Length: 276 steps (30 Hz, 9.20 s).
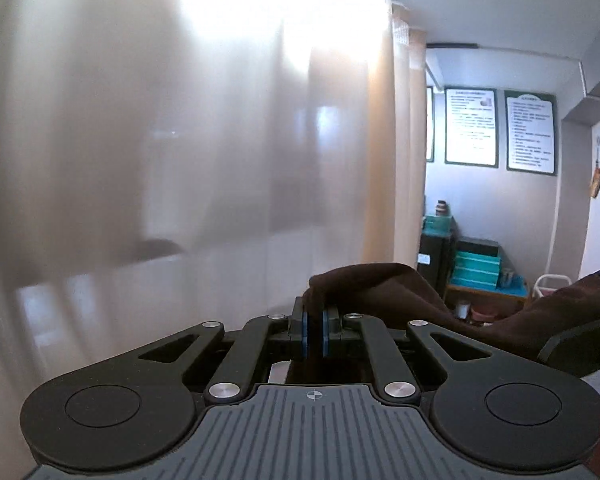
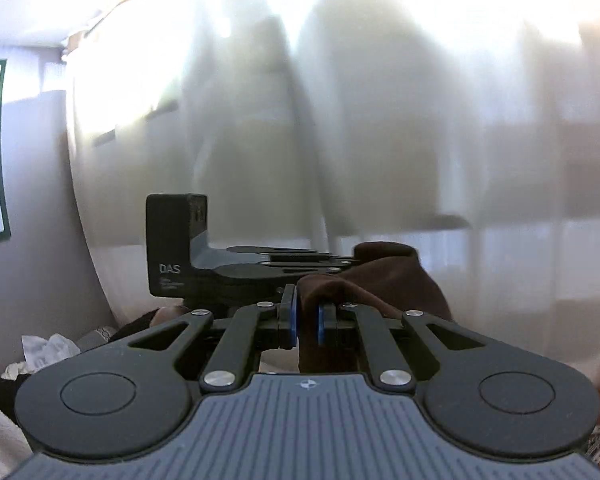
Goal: Fold clothes
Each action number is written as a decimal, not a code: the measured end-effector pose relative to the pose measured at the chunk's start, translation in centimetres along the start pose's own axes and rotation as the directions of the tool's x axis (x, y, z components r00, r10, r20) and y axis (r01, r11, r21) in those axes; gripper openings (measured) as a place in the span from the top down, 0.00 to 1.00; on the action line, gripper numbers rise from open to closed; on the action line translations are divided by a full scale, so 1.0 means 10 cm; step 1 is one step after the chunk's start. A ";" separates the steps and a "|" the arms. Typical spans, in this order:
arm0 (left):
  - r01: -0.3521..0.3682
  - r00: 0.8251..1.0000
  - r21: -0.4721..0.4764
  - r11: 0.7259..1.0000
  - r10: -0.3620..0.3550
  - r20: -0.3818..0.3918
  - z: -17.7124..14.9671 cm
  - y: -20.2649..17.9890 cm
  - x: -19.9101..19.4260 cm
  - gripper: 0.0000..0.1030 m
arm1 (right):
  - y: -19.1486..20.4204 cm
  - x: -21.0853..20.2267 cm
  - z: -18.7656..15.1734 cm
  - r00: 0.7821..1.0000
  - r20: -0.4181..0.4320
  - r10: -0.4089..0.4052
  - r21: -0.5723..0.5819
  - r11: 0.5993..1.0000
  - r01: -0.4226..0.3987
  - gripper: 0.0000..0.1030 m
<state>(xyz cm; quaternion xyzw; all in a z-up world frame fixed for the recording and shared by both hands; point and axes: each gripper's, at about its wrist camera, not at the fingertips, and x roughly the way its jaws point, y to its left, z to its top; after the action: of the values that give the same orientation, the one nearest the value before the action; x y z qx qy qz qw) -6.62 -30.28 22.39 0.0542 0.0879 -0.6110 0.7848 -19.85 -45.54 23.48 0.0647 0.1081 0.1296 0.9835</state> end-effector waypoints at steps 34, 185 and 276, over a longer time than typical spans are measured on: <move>-0.612 0.747 -0.549 0.569 0.191 -0.636 -4.16 1.01 -0.97 0.35 | -0.21 2.29 -2.68 0.767 -0.628 0.132 0.199 0.980 -0.006 0.32; -0.781 0.586 -0.625 -0.002 0.345 -0.733 -4.92 0.08 -1.94 0.46 | 0.42 4.48 -3.88 0.485 -0.848 0.215 -0.141 0.791 -0.596 0.44; -0.847 0.515 -0.298 0.440 0.542 -0.663 -3.23 2.32 0.08 0.72 | -1.23 2.94 -2.47 0.892 -0.451 0.002 0.106 0.993 0.051 0.51</move>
<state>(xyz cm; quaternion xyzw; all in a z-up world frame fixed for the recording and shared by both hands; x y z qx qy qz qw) 13.68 -19.05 -9.89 -0.0140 0.4304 -0.1205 0.8945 5.19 -46.96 -8.08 0.0882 0.3412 0.1223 0.9278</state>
